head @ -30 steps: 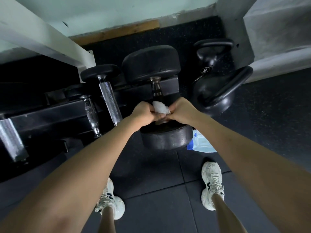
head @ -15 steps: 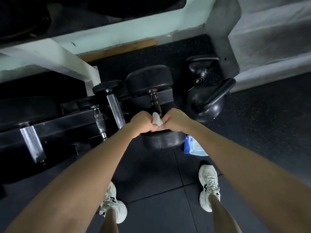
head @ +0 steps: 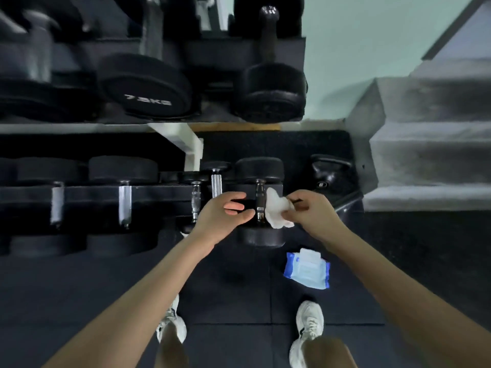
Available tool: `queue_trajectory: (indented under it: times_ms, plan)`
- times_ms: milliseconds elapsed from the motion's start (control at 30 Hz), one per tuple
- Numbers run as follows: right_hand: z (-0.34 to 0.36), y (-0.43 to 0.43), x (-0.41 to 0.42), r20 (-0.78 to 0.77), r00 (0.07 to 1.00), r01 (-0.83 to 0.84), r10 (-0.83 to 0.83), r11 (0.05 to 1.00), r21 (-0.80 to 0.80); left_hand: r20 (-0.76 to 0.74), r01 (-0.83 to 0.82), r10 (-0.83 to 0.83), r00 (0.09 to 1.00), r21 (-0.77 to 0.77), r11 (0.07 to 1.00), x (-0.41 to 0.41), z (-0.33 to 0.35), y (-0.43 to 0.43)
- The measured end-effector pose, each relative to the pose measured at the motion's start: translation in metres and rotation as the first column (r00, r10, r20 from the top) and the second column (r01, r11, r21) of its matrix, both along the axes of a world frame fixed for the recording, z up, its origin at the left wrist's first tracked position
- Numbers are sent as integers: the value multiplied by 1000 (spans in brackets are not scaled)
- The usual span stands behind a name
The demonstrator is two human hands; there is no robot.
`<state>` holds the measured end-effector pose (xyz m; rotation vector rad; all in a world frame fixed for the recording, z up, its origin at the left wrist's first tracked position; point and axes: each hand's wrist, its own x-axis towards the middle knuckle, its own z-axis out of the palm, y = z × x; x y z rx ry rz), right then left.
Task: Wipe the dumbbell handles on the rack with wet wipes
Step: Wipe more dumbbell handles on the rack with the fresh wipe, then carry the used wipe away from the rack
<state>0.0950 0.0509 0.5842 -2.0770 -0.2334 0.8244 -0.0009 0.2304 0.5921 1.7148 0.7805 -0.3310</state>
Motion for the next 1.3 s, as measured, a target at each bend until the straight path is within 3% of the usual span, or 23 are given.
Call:
queue_trajectory:
  times_ms: [133, 267, 367, 433, 500, 567, 633, 700, 833, 1133, 1300]
  plan:
    - [65, 10, -16, 86, 974, -208, 208, 978, -2, 29, -222, 228, 973, -144, 964, -35, 65, -20]
    - [126, 41, -49, 39, 891, -453, 453, 891, -1, 26, -287, 310, 950, -314, 905, -73, 109, -13]
    - [158, 77, -76, 172, 792, -566, 586, 810, -150, 57, -322, 359, 932, -326, 889, -112, 137, 12]
    - [174, 107, -99, 291, 777, -513, 558, 829, -221, 74, -365, 403, 912, -303, 880, -144, 153, 36]
    - [187, 140, -130, 308, 792, -495, 527, 850, -181, 103, -401, 443, 890, -285, 871, -181, 171, 65]
    - [199, 177, -164, 132, 822, -555, 555, 831, -36, 146, -435, 489, 860, -289, 853, -222, 189, 98]
    - [214, 213, -200, -40, 777, -624, 629, 776, 94, 182, -472, 533, 827, -292, 832, -267, 204, 132]
    - [227, 251, -236, -77, 722, -673, 687, 724, 150, 196, -517, 574, 795, -274, 811, -311, 216, 166]
    - [237, 328, -304, -38, 691, -701, 722, 682, 208, 210, -617, 657, 724, -232, 753, -391, 228, 227]
    - [231, 514, -412, 6, 570, -805, 822, 556, 208, 224, -847, 852, 474, -149, 511, -502, 230, 364]
    - [224, 640, -456, 47, 447, -880, 893, 430, 199, 230, -913, 907, 353, -127, 387, -549, 232, 460]
